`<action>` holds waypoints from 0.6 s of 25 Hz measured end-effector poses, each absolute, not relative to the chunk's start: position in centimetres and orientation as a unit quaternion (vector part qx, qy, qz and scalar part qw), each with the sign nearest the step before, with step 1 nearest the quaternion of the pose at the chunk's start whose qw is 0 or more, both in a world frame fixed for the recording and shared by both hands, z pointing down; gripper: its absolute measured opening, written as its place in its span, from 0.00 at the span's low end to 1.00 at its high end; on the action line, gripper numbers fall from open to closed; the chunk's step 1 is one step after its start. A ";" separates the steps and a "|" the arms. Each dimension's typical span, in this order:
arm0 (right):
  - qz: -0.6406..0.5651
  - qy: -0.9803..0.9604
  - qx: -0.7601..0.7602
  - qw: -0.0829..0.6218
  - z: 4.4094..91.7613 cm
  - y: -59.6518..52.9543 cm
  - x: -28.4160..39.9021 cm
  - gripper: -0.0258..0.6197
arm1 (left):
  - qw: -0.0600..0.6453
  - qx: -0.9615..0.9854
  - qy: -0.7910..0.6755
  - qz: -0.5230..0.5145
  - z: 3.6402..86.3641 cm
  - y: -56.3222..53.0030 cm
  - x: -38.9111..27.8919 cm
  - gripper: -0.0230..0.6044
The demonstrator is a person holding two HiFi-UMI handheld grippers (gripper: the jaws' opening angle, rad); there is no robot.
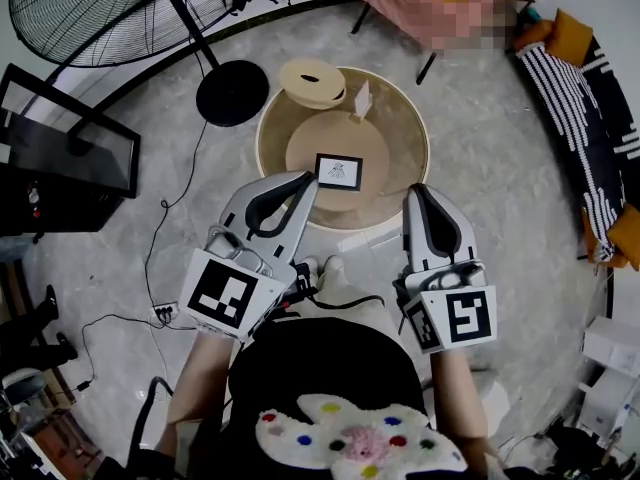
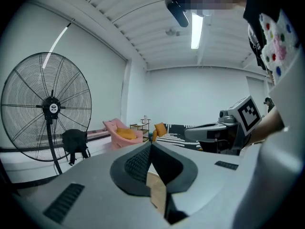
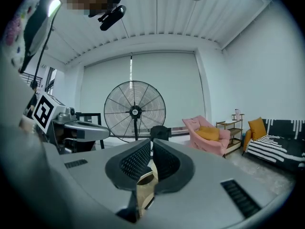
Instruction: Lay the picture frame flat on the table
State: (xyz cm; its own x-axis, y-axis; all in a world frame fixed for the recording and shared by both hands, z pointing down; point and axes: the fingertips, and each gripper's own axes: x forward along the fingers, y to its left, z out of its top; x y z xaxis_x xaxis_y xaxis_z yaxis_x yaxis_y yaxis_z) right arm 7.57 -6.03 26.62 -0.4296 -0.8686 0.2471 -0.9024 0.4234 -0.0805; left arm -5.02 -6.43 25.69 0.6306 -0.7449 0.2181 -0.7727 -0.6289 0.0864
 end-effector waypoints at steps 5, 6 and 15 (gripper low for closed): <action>0.104 -0.843 0.519 0.092 26.9 -6.1 7.1 0.10 | 0.083 0.900 -0.420 0.082 25.8 -6.5 -4.8 0.06; 0.103 -0.845 0.516 0.093 27.0 -6.2 6.9 0.11 | 0.084 0.900 -0.419 0.082 25.8 -6.5 -4.9 0.06; 0.092 -0.855 0.503 0.089 26.7 -6.4 5.8 0.10 | 0.086 0.900 -0.420 0.081 25.9 -6.5 -5.2 0.06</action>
